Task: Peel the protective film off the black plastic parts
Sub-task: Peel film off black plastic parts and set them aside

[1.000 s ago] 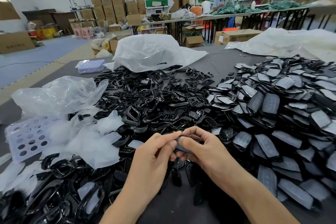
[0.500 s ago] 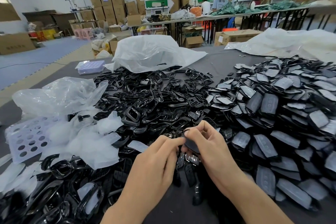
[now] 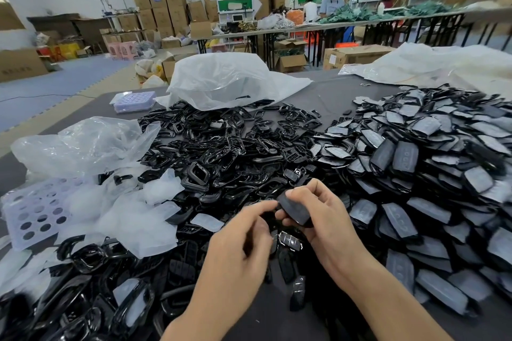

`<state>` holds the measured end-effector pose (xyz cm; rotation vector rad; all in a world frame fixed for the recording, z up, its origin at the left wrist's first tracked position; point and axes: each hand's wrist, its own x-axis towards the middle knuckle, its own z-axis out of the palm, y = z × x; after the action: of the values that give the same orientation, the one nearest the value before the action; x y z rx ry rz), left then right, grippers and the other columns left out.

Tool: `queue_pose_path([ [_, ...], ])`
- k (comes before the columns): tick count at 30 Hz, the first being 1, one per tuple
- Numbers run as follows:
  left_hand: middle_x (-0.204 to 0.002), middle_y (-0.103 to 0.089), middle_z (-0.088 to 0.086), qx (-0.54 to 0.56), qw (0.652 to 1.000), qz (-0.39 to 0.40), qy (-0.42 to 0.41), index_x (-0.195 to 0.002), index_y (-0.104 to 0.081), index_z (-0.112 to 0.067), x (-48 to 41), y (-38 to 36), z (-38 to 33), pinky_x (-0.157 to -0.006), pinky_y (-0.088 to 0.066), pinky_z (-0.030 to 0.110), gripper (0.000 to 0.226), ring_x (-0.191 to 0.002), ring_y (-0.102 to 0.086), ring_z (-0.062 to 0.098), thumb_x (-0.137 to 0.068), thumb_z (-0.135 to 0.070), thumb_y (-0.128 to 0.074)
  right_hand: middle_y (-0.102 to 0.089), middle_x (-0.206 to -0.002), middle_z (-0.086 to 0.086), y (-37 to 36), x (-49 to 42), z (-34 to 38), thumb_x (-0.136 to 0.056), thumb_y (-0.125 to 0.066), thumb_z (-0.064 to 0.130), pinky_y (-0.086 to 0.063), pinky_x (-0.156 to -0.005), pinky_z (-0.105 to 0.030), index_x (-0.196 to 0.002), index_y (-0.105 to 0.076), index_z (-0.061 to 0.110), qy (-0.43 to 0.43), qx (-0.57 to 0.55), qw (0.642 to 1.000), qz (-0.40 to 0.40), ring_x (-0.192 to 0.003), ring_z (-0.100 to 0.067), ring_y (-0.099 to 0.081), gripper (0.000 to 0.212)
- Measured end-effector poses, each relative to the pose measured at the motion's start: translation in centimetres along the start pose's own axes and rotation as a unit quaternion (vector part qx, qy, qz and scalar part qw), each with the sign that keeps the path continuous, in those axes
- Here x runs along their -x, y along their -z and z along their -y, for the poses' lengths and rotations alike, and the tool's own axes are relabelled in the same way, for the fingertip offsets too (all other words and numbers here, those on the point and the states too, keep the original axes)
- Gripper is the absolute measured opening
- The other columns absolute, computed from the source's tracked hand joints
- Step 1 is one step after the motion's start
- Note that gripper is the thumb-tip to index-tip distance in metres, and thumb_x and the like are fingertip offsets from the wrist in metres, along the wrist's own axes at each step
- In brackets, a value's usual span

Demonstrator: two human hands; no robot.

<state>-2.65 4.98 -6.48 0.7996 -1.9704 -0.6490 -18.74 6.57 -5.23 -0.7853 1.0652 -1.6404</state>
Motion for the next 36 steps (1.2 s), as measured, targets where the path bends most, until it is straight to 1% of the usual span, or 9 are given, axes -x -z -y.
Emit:
queue_pose_path([
  [7, -0.072, -0.067, 0.003, 0.127, 0.979, -0.019, 0.158, -0.094, -0.066, -0.044, -1.1, -0.2, 0.0, -0.059, -0.051, 0.033, 0.019, -0.062, -0.059, 0.013, -0.096, -0.027, -0.060, -0.071, -0.085, -0.012, -0.9, 0.8, -0.6, -0.093, -0.070, 0.009, -0.057, -0.062, -0.025, -0.075, -0.063, 0.016, 0.003, 0.033, 0.996, 0.077, -0.068, -0.019, -0.070, 0.020],
  [12, -0.058, -0.062, -0.001, 0.104, 0.977, -0.084, 0.168, -0.079, -0.063, -0.024, -1.6, 1.0, 1.1, -0.053, -0.042, 0.014, 0.020, -0.052, -0.054, 0.006, -0.095, -0.012, -0.061, -0.074, -0.089, 0.000, -0.7, 1.1, -1.2, -0.097, -0.066, 0.013, -0.058, -0.069, -0.027, -0.109, -0.073, 0.041, 0.058, 0.205, 0.971, 0.111, -0.075, -0.020, -0.074, 0.031],
  [15, -0.063, -0.065, -0.002, 0.116, 0.975, -0.077, 0.171, -0.086, -0.066, -0.034, -1.8, 1.2, 1.2, -0.055, -0.044, 0.012, 0.023, -0.055, -0.057, 0.006, -0.098, -0.015, -0.059, -0.076, -0.090, -0.002, -0.4, 1.1, -1.6, -0.099, -0.061, 0.017, -0.057, -0.067, -0.024, -0.120, -0.065, 0.051, 0.071, 0.257, 0.955, 0.129, -0.072, -0.015, -0.072, 0.040],
  [19, -0.106, -0.062, -0.019, -0.068, 0.997, -0.028, 0.028, -0.138, -0.046, -0.042, -1.0, 1.1, 1.3, -0.074, -0.047, 0.014, 0.036, -0.085, -0.061, 0.005, -0.103, -0.039, -0.046, -0.077, -0.090, -0.003, 1.1, -0.4, 1.3, -0.098, -0.063, 0.018, -0.057, -0.066, -0.021, -0.130, -0.060, 0.044, 0.148, 0.213, 0.966, 0.009, -0.072, -0.015, -0.073, 0.042],
  [21, -0.125, -0.051, -0.018, -0.239, 0.967, 0.014, -0.089, -0.152, -0.032, -0.035, -0.7, 1.3, 1.4, -0.087, -0.041, 0.015, 0.049, -0.102, -0.053, 0.000, -0.104, -0.040, -0.040, -0.078, -0.092, -0.004, 3.1, -1.8, 4.6, -0.093, -0.066, 0.029, -0.058, -0.068, -0.020, -0.149, -0.041, 0.035, 0.193, 0.137, 0.965, -0.115, -0.079, -0.017, -0.075, 0.062],
  [24, -0.134, -0.048, 0.000, -0.320, 0.936, 0.013, -0.147, -0.155, -0.028, -0.031, -1.0, 1.4, 1.3, -0.086, -0.050, 0.028, 0.055, -0.103, -0.053, 0.014, -0.102, -0.037, -0.040, -0.077, -0.093, -0.012, 4.9, -2.4, 8.0, -0.093, -0.067, 0.034, -0.058, -0.067, -0.022, -0.161, -0.003, 0.029, 0.209, 0.057, 0.956, -0.199, -0.077, -0.021, -0.076, 0.093],
  [28, -0.140, -0.046, 0.007, -0.344, 0.922, -0.003, -0.181, -0.155, -0.026, -0.033, -1.2, 1.5, 1.3, -0.091, -0.053, 0.037, 0.055, -0.107, -0.057, 0.021, -0.102, -0.035, -0.040, -0.078, -0.096, -0.001, 3.8, -1.6, 5.0, -0.095, -0.058, 0.043, -0.059, -0.064, -0.023, -0.156, -0.023, 0.036, 0.187, 0.159, 0.958, -0.145, -0.077, -0.021, -0.076, 0.070],
  [32, -0.143, -0.043, 0.008, -0.340, 0.922, 0.000, -0.187, -0.155, -0.028, -0.034, -1.1, 1.6, 1.4, -0.096, -0.047, 0.034, 0.055, -0.111, -0.055, 0.022, -0.101, -0.034, -0.042, -0.077, -0.094, 0.009, 2.2, -1.2, 0.5, -0.104, -0.051, 0.032, -0.057, -0.065, -0.024, -0.130, -0.055, 0.045, 0.177, 0.276, 0.943, -0.062, -0.077, -0.012, -0.074, 0.029],
  [36, -0.142, -0.043, 0.007, -0.348, 0.922, -0.001, -0.172, -0.154, -0.030, -0.032, -1.1, 1.5, 1.8, -0.098, -0.047, 0.037, 0.055, -0.114, -0.054, 0.022, -0.101, -0.035, -0.042, -0.072, -0.093, 0.021, 2.3, -1.2, -1.7, -0.102, -0.051, 0.030, -0.048, -0.080, -0.013, -0.120, -0.060, 0.047, 0.208, 0.475, 0.855, -0.021, -0.091, 0.002, -0.065, 0.026],
])
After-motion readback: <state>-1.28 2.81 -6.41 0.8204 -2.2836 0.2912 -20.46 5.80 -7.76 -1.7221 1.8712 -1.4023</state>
